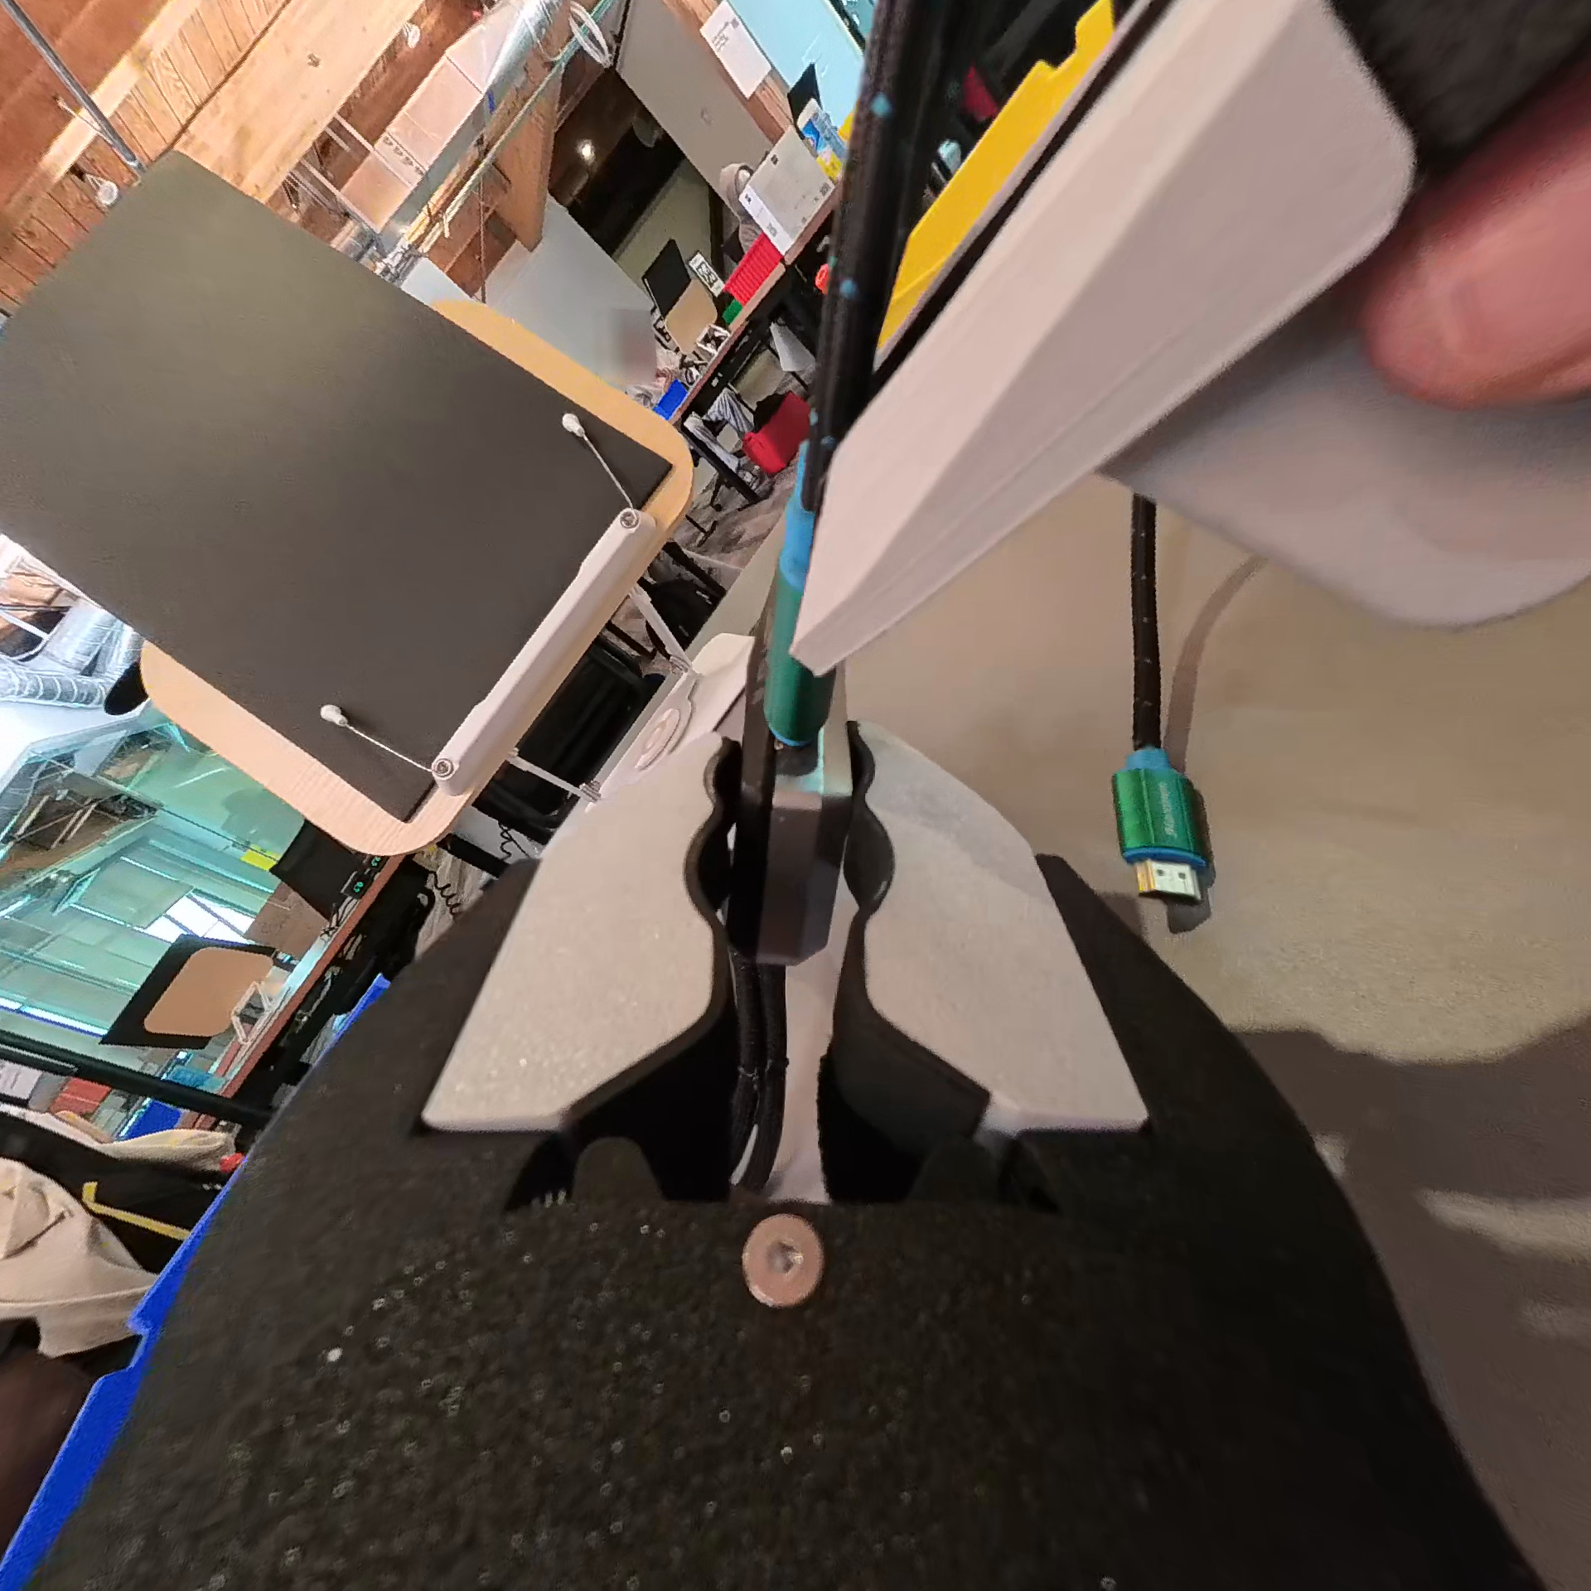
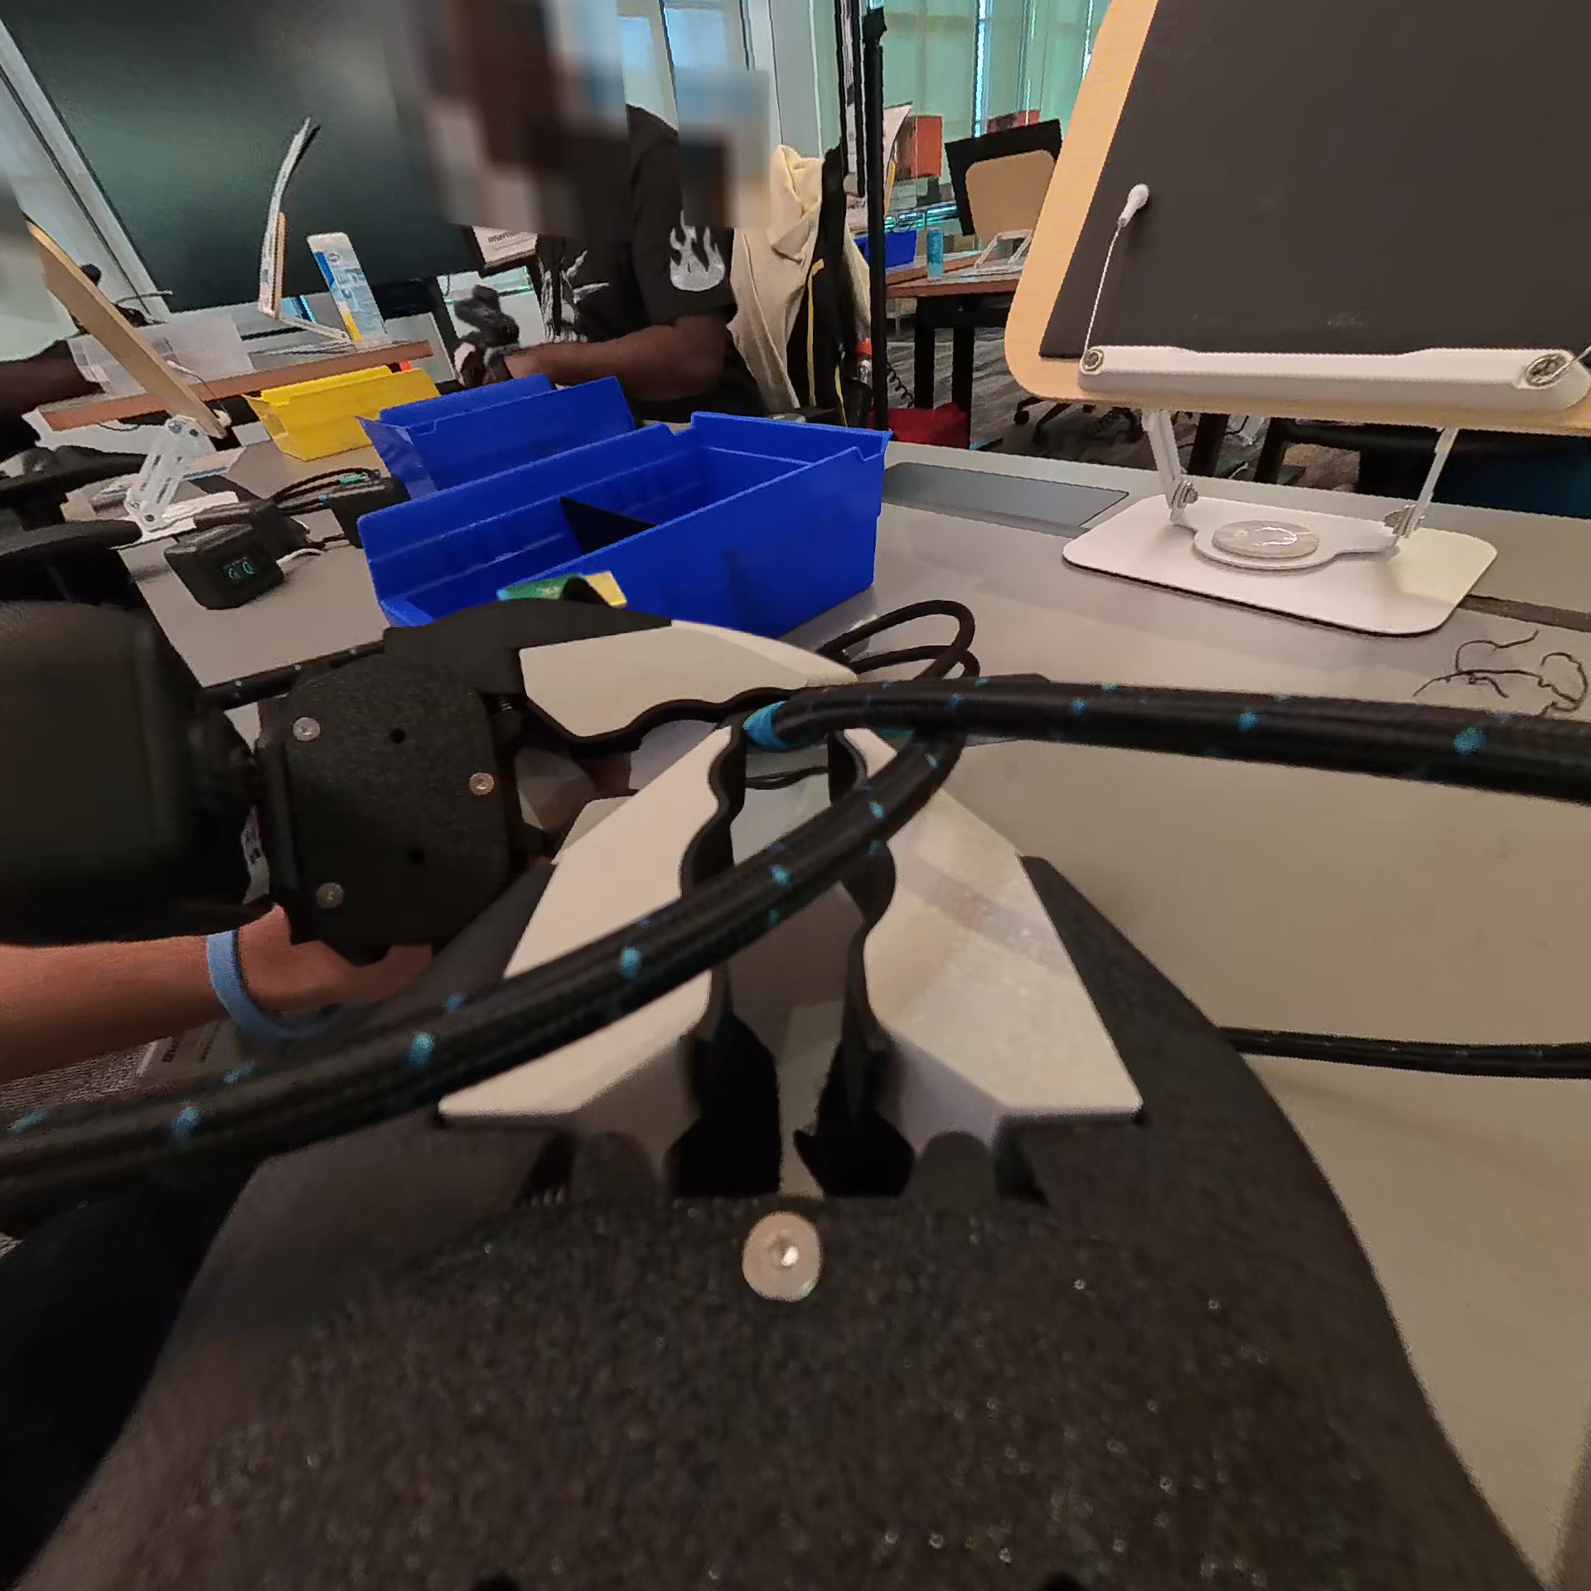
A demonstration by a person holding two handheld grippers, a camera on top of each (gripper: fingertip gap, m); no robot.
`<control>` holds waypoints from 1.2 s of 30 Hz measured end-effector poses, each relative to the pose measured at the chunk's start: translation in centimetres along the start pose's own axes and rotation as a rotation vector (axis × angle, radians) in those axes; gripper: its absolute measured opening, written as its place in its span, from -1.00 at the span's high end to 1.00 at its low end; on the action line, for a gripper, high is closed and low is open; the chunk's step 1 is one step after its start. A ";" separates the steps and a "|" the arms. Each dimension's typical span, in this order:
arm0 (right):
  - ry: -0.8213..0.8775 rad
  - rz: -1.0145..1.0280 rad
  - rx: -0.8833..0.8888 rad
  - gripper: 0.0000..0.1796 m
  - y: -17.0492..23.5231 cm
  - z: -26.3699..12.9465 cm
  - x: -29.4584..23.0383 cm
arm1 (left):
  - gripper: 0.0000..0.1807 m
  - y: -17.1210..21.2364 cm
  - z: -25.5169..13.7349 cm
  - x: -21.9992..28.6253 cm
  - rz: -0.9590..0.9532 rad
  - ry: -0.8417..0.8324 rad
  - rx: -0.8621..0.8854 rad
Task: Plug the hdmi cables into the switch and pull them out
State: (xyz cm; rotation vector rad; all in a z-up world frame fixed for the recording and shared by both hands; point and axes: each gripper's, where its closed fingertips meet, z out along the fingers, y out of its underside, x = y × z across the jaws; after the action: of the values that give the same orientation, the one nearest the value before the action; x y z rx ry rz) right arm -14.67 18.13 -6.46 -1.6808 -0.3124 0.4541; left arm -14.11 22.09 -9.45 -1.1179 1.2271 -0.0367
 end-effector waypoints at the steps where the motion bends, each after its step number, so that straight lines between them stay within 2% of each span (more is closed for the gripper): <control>1: -0.003 0.003 -0.002 0.80 0.0 0.0 0.0 | 0.74 0.0 0.0 0.0 -0.002 0.002 0.001; 2: -0.007 0.002 0.001 0.80 -0.1 -0.1 0.0 | 0.74 0.5 0.1 -0.1 -0.009 -0.002 -0.024; 4: -0.015 0.013 0.117 0.80 -2.5 -1.6 0.0 | 0.75 4.4 0.7 -1.6 -0.091 -0.022 -0.163; 5: 0.005 -0.021 0.126 0.80 -3.4 -2.4 0.4 | 0.75 5.2 0.4 -3.1 -0.116 -0.062 -0.158; 7: 0.028 -0.091 0.068 0.80 -2.7 -2.1 1.0 | 0.76 2.0 -0.4 -4.0 -0.012 -0.111 -0.063; 9: -0.044 -0.009 0.022 0.80 -1.1 -0.9 0.7 | 0.76 -0.1 -0.2 -1.7 -0.013 -0.045 -0.040; 11: -0.071 0.025 -0.073 0.79 0.8 -0.1 0.8 | 0.76 1.0 0.2 -0.6 -0.055 -0.005 -0.097; 15: -0.063 -0.064 -0.157 0.79 1.9 -0.1 1.4 | 0.75 2.1 0.3 -2.8 -0.184 -0.032 -0.120; 18: -0.123 -0.067 -0.316 0.79 5.2 0.8 0.7 | 0.75 1.8 0.1 -3.4 -0.265 -0.012 -0.083; 20: -0.154 -0.076 -0.349 0.81 6.1 1.2 -0.2 | 0.75 1.3 -0.1 -3.6 -0.298 0.003 -0.055; 21: -0.161 -0.082 -0.394 0.99 6.8 1.1 -0.5 | 0.75 1.0 -0.3 -3.8 -0.322 0.002 -0.044; 24: -0.124 -0.100 -0.455 1.00 8.1 0.9 0.3 | 0.76 0.7 -0.7 -5.1 -0.375 -0.010 -0.022; 27: -0.137 -0.095 -0.406 1.00 7.0 0.7 0.4 | 0.76 0.7 -1.0 -6.0 -0.389 -0.012 -0.010; 28: -0.165 -0.083 -0.364 0.96 6.3 0.8 0.0 | 0.76 0.8 -1.1 -6.1 -0.397 -0.004 -0.012; 32: -0.260 -0.016 -0.167 0.44 3.4 1.3 -1.5 | 0.76 0.8 -1.1 -5.6 -0.375 0.023 -0.021; 33: -0.264 -0.002 -0.133 0.39 2.8 1.3 -1.6 | 0.76 0.7 -1.1 -5.4 -0.360 0.030 -0.024; 36: -0.289 -0.078 -0.103 0.44 2.1 1.5 -2.9 | 0.76 0.3 -1.0 -4.5 -0.322 0.054 -0.024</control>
State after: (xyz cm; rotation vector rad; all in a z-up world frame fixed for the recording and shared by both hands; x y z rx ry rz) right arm -18.01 17.78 -8.39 -1.6958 -0.6195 0.6327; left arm -16.84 24.08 -6.32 -1.3334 1.0868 -0.2989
